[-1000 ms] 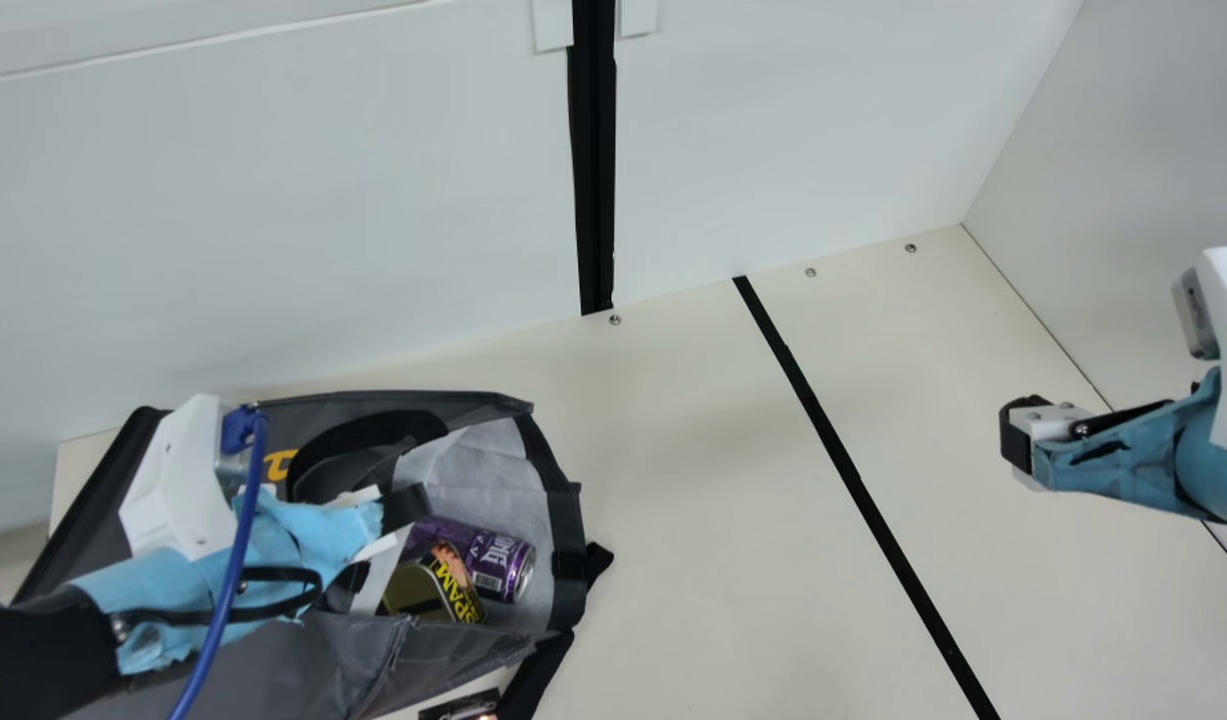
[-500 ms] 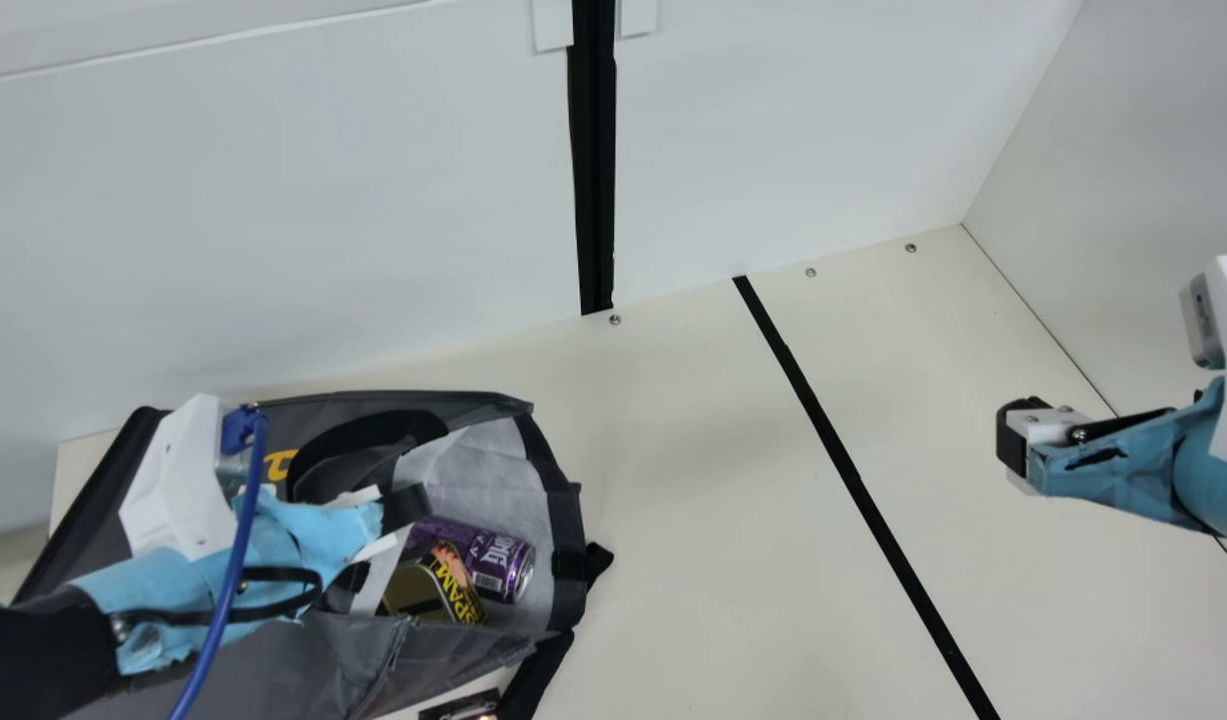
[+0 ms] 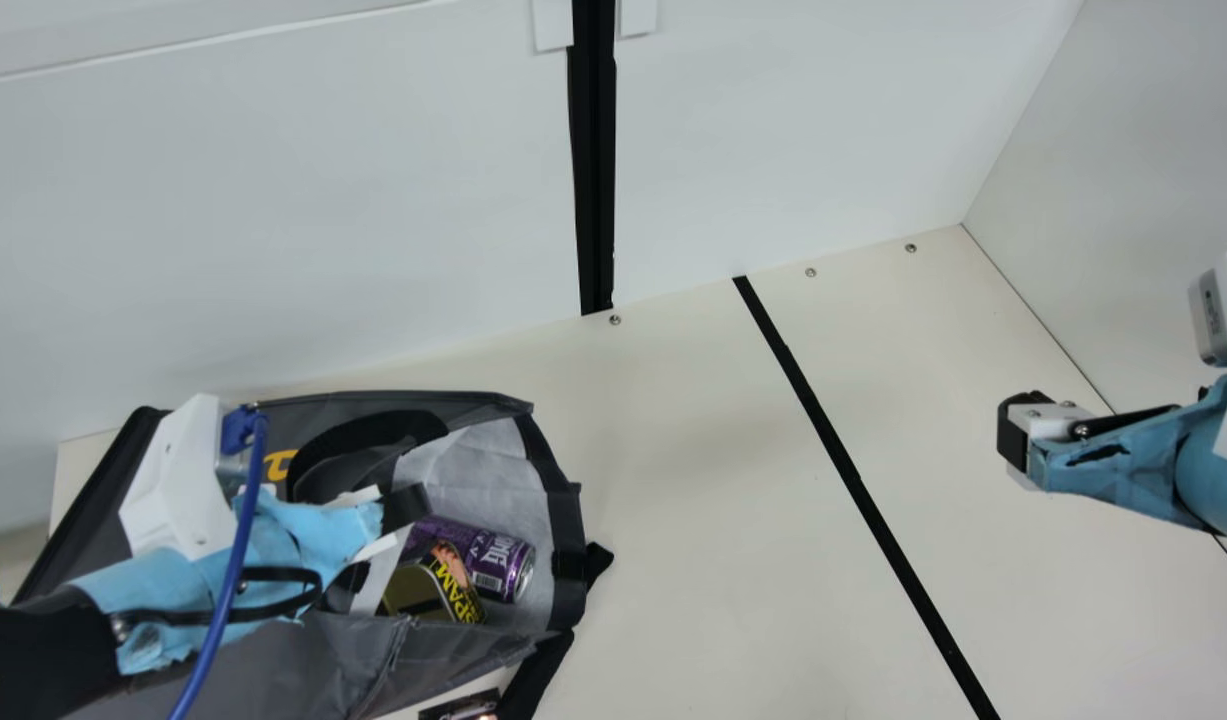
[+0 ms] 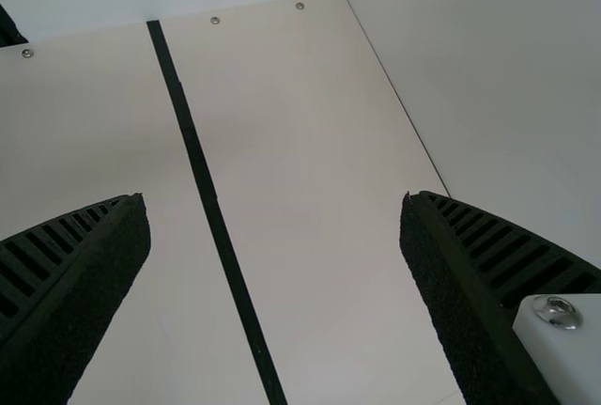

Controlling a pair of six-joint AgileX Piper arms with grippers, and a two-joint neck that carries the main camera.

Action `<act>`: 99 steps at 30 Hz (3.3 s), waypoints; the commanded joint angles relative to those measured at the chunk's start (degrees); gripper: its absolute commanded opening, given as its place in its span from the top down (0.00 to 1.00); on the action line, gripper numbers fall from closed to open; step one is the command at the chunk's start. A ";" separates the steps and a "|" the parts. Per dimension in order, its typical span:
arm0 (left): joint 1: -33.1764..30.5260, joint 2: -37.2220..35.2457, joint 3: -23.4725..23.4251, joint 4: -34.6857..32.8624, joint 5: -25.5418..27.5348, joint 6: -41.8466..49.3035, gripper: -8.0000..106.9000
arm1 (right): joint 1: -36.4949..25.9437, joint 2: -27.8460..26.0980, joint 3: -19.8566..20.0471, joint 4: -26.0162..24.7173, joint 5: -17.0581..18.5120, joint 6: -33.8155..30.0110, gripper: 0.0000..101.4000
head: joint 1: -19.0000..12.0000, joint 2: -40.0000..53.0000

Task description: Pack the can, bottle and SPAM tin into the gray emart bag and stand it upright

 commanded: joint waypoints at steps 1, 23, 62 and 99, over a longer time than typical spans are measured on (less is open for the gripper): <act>0.00 0.00 0.00 0.00 0.00 0.00 1.00 | 0.07 0.06 -0.08 0.20 -0.02 0.16 0.06 | -1.30 -0.14; 0.00 0.00 0.00 0.00 0.00 0.00 1.00 | 0.38 4.64 -1.22 6.69 -0.73 -7.58 0.06 | -1.30 -0.14; 0.00 0.00 0.00 0.00 0.00 0.00 1.00 | -4.18 13.48 14.70 39.11 -11.65 -42.26 0.06 | -1.30 -0.14; 0.00 0.00 0.00 0.00 0.00 0.00 1.00 | 3.69 26.95 18.85 54.49 -9.68 -59.97 0.06 | -1.30 -0.14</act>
